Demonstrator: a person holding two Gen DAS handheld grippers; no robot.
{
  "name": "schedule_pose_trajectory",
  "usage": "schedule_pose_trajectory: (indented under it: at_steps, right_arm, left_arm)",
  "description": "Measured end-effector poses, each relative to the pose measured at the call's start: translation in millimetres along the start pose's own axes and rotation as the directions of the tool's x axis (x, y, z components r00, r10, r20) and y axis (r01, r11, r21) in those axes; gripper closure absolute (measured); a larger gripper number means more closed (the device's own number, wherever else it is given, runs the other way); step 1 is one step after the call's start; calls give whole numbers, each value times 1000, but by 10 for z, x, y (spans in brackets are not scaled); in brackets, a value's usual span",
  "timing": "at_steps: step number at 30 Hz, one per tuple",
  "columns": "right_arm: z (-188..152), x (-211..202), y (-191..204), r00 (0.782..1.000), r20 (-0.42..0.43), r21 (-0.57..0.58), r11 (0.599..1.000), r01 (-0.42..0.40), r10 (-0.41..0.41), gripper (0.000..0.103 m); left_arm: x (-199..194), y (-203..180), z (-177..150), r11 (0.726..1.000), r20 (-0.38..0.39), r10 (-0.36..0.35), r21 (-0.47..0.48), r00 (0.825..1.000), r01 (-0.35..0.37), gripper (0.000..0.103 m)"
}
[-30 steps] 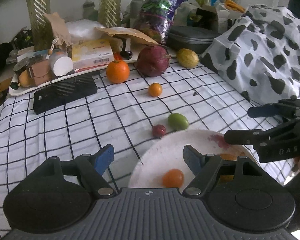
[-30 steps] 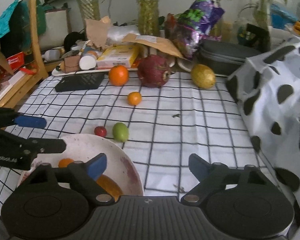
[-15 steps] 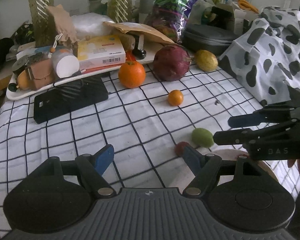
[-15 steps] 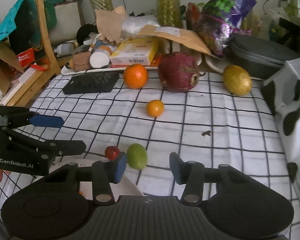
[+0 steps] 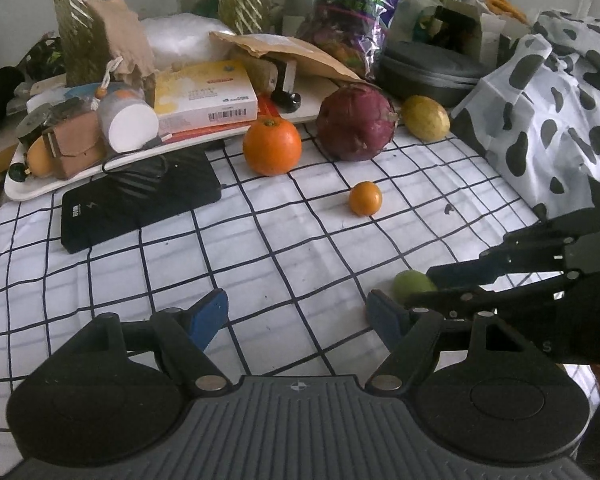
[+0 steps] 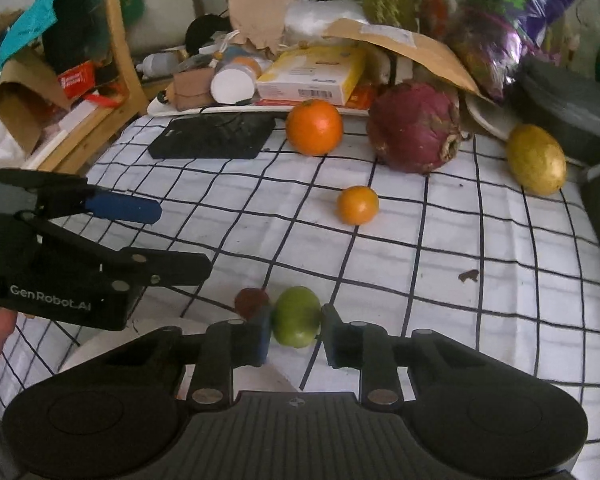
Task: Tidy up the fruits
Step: 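Close the left tool on the small red fruit, then carry the red fruit and green lime toward the plate with both tools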
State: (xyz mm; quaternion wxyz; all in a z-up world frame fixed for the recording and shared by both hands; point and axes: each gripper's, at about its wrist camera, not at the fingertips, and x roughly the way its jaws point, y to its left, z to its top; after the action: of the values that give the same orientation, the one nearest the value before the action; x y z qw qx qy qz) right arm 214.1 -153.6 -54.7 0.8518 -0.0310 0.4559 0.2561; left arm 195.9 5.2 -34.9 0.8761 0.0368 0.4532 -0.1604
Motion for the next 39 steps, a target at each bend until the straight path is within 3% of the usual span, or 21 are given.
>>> schedule_pose_trajectory:
  at_steps: [6, 10, 18, 21, 24, 29, 31, 36, 39]
  right_arm:
    - [12, -106, -77, 995, 38, -11, 996, 93, -92, 76]
    - [-13, -76, -193, 988, 12, 0, 988, 152, -152, 76]
    - [-27, -54, -245, 990, 8, 7, 990, 137, -137, 75]
    - [-26, 30, -248, 984, -12, -16, 984, 175, -175, 75]
    - [-4, 38, -305, 987, -8, 21, 987, 162, -162, 75]
    - [25, -85, -341, 983, 38, 41, 983, 180, -181, 76]
    - [31, -107, -372, 984, 39, 54, 983, 174, -176, 75]
    - [22, -154, -396, 983, 44, 56, 983, 177, -179, 75]
    - [19, -182, -404, 982, 49, 61, 982, 177, -180, 75]
  left_arm:
    - [26, -29, 0, 999, -19, -40, -8, 999, 39, 28]
    - [37, -76, 15, 997, -25, -71, -7, 997, 71, 28]
    - [81, -165, 17, 993, -45, -122, 4, 992, 122, 29]
    - [100, -154, 21, 988, -55, -155, -29, 986, 154, 29]
    - [135, -156, 40, 980, -65, -192, -63, 979, 188, 39]
    - [268, -78, 82, 963, -112, -226, -176, 968, 204, 67]
    - [320, -85, 92, 960, -130, -228, -194, 965, 201, 69]
    - [344, -238, 112, 980, -148, -169, -130, 974, 151, 70]
    - [342, -352, 98, 994, -152, -96, -70, 984, 86, 80]
